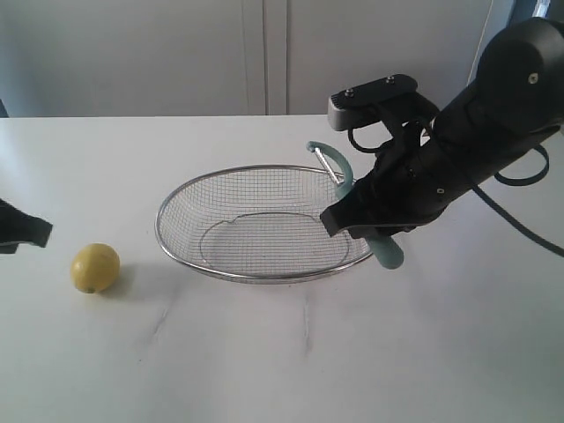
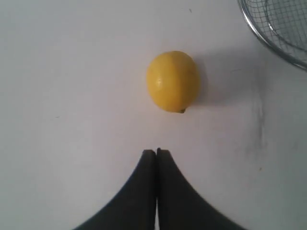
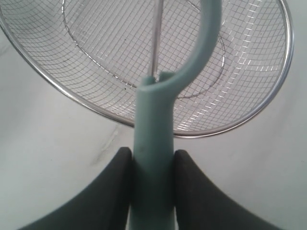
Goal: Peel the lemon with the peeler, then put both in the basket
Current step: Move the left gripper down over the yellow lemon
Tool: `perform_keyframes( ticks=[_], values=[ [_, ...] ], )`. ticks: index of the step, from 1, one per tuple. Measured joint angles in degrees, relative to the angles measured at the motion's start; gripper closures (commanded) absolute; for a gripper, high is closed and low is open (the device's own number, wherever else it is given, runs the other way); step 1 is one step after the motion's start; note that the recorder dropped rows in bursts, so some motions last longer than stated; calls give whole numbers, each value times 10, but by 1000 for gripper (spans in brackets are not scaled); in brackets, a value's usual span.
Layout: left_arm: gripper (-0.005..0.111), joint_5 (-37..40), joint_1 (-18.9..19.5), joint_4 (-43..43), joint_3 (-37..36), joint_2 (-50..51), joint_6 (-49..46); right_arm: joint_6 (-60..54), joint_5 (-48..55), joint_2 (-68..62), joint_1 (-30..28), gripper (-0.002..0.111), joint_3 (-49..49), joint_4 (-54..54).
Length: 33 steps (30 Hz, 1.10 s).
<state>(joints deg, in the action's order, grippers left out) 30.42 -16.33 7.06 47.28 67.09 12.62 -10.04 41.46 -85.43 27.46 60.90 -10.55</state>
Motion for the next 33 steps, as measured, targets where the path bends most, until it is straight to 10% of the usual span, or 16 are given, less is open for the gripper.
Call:
perform_keyframes(
  ticks=[13, 33],
  values=[
    [25, -158, 0, -45, 1, 124, 102, 0, 0, 0, 0, 108, 0, -50],
    [23, -275, -1, -47, 2, 256, 49, 0, 0, 0, 0, 108, 0, -55]
  ],
)
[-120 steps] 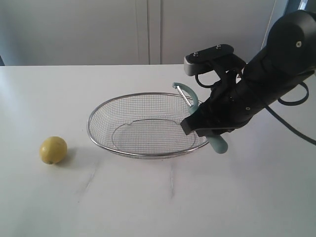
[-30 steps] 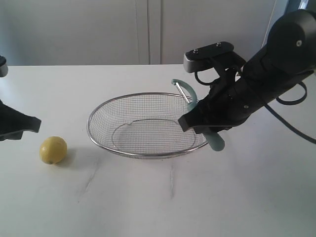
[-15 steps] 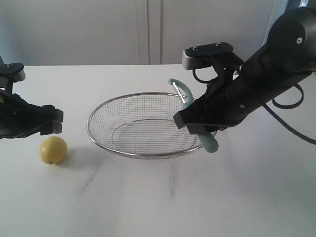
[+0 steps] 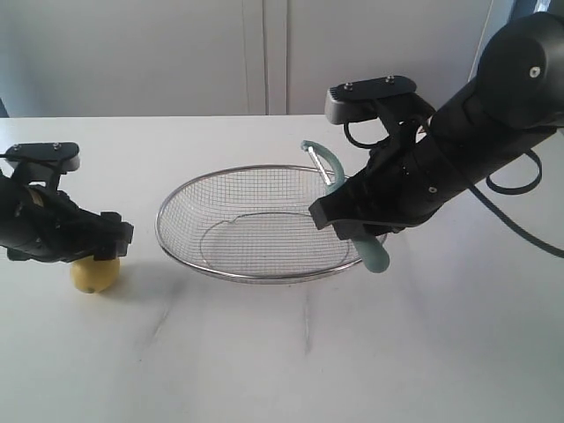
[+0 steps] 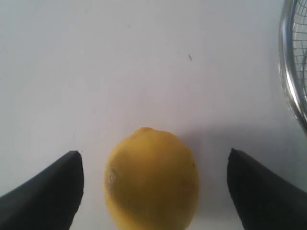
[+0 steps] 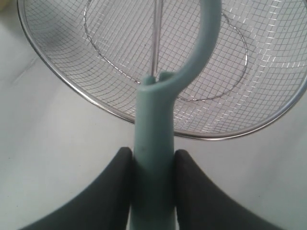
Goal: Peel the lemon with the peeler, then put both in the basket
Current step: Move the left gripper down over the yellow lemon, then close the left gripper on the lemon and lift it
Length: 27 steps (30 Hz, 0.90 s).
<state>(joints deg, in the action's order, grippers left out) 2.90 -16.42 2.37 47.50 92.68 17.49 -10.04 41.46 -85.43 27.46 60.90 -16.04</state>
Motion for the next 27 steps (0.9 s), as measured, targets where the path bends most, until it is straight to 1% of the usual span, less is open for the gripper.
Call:
perform_keyframes(
  ticks=[16, 27],
  values=[
    [23, -20, 0, 0, 0, 57, 0, 0, 0, 0, 0, 108, 0, -14],
    [23, -23, 0, 0, 0, 60, 0, 0, 0, 0, 0, 108, 0, -16]
  ],
)
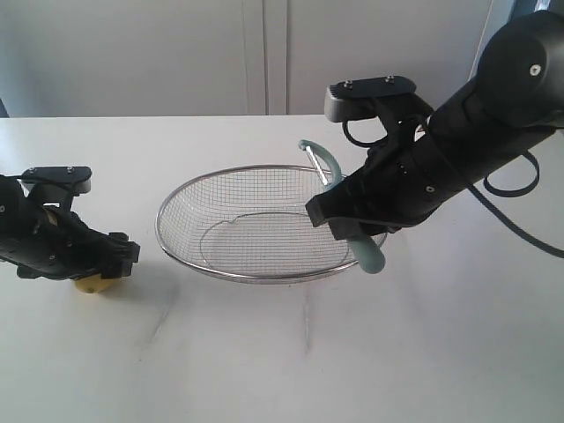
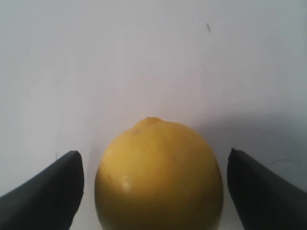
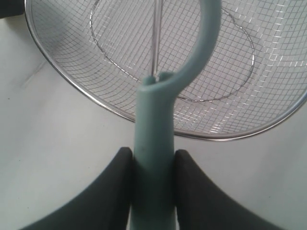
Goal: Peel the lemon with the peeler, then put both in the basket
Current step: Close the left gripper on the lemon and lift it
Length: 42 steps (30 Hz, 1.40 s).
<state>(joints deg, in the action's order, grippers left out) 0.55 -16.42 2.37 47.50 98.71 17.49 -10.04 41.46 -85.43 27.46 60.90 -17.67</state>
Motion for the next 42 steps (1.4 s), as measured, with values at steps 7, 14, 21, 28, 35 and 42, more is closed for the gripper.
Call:
perform_keyframes(
  ticks=[7, 14, 21, 28, 35, 42],
  values=[
    [23, 0, 0, 0, 0, 0, 0, 0, 0, 0, 0, 108, 0, 0],
    [25, -5, 0, 0, 0, 3, 0, 0, 0, 0, 0, 108, 0, 0],
    [45, -5, 0, 0, 0, 3, 0, 0, 0, 0, 0, 108, 0, 0],
    [85, -5, 0, 0, 0, 3, 0, 0, 0, 0, 0, 108, 0, 0],
    [107, 33, 0, 0, 0, -12, -8, 0, 0, 0, 0, 108, 0, 0],
    [107, 60, 0, 3, 0, -67, -64, 0, 0, 0, 0, 108, 0, -1]
  ],
)
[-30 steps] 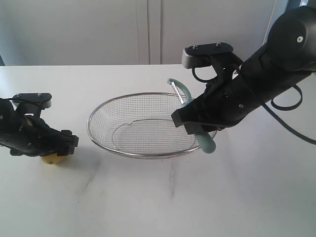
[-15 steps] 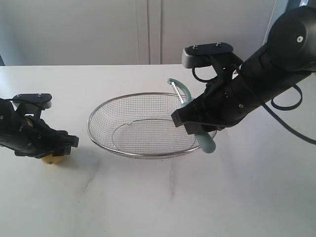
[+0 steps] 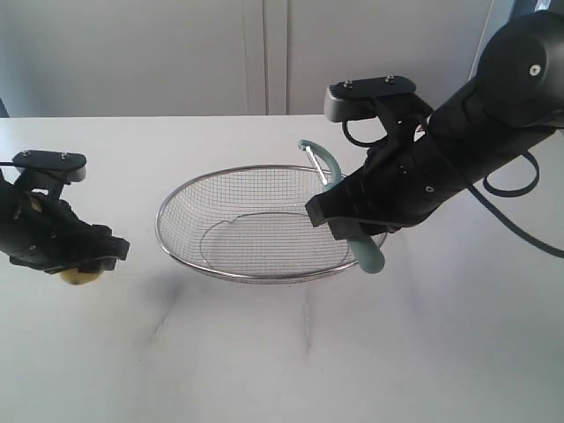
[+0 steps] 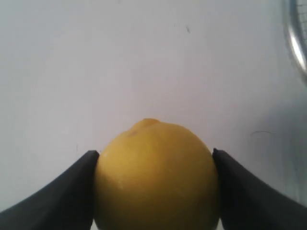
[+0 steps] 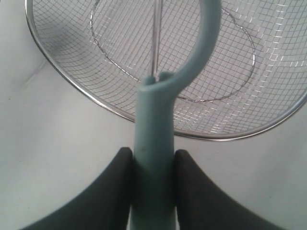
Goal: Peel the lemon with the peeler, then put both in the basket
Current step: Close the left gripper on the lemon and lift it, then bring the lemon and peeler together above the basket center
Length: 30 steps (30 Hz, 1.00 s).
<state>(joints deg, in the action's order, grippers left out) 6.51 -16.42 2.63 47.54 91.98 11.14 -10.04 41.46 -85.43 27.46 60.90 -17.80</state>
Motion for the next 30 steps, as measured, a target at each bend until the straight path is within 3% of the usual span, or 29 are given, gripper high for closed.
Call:
perform_keyframes(
  ticks=[20, 23, 30],
  values=[
    [107, 5, -5, 0, 0, -222, -72, 0, 0, 0, 0, 108, 0, 0],
    [107, 5, -28, -2, 0, -243, -73, 0, 0, 0, 0, 108, 0, 0],
    [107, 5, -128, -2, 0, -256, -157, 0, 10, 0, 0, 108, 0, 8]
  ],
)
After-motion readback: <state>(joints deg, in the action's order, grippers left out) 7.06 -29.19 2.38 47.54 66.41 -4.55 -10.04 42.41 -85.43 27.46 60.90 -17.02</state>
